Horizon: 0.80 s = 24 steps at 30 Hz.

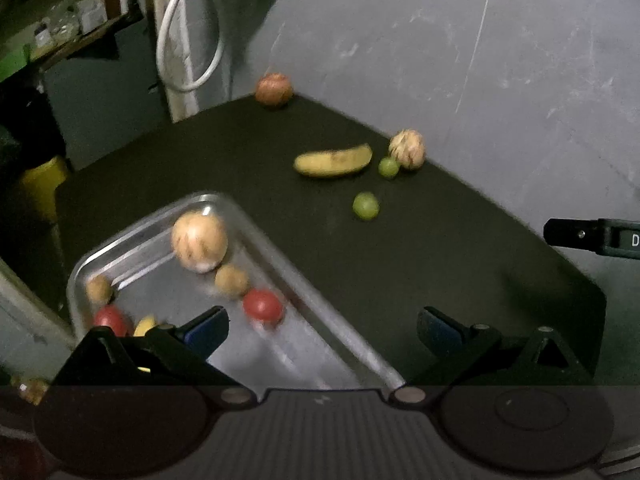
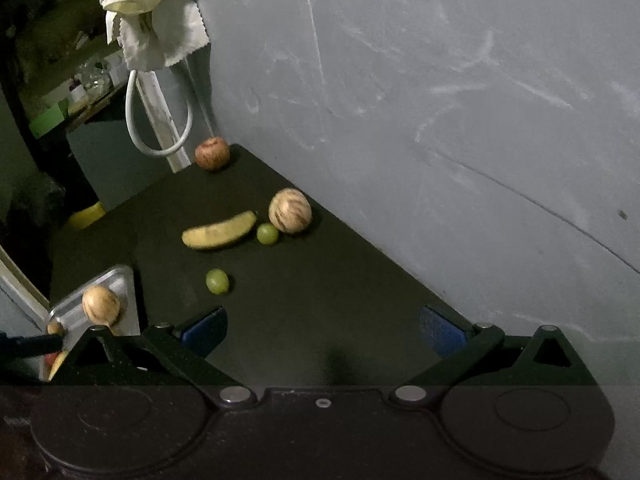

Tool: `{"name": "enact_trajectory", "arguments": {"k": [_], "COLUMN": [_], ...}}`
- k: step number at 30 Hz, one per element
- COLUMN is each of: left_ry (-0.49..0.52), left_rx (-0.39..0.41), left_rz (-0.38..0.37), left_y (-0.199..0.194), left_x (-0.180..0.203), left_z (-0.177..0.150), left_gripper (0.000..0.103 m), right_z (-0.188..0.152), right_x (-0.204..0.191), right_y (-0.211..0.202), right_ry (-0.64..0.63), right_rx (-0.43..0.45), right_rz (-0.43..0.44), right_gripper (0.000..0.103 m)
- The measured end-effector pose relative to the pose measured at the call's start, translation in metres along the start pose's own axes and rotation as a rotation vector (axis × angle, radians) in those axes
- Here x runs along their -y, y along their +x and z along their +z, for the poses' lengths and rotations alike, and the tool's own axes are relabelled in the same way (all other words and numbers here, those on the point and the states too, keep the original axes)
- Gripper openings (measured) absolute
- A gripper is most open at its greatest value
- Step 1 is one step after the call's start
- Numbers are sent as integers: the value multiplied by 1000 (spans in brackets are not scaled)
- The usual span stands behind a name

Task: Organize fruits
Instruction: 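Withdraw both tools from the tray toward the remaining loose fruits, then grasp the striped melon with the right tool while the left tool grasps a green grape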

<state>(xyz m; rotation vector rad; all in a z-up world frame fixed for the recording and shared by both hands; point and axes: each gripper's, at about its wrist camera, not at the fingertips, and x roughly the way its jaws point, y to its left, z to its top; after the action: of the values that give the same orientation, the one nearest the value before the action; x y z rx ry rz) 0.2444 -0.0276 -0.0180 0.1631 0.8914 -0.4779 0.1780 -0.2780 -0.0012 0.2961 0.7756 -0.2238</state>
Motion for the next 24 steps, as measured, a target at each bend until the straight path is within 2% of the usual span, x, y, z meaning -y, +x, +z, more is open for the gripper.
{"name": "enact_trajectory", "arguments": {"k": [6, 12, 18, 24], "left_ry": [51, 108, 160, 148], "left_rx": [45, 56, 71, 76], "left_rz": [9, 31, 37, 8], "left_y": [22, 49, 79, 106], "left_x": [6, 9, 13, 23], "left_z": [17, 31, 48, 60], "left_gripper": [102, 102, 101, 94], "right_z": [29, 55, 70, 74], "right_x": [-14, -28, -24, -16], "right_y": [44, 92, 140, 168], "right_ry": [98, 72, 59, 151], "right_rx": [-6, 5, -35, -48], "right_rz": [43, 100, 106, 102], "right_gripper": [102, 100, 89, 80]}}
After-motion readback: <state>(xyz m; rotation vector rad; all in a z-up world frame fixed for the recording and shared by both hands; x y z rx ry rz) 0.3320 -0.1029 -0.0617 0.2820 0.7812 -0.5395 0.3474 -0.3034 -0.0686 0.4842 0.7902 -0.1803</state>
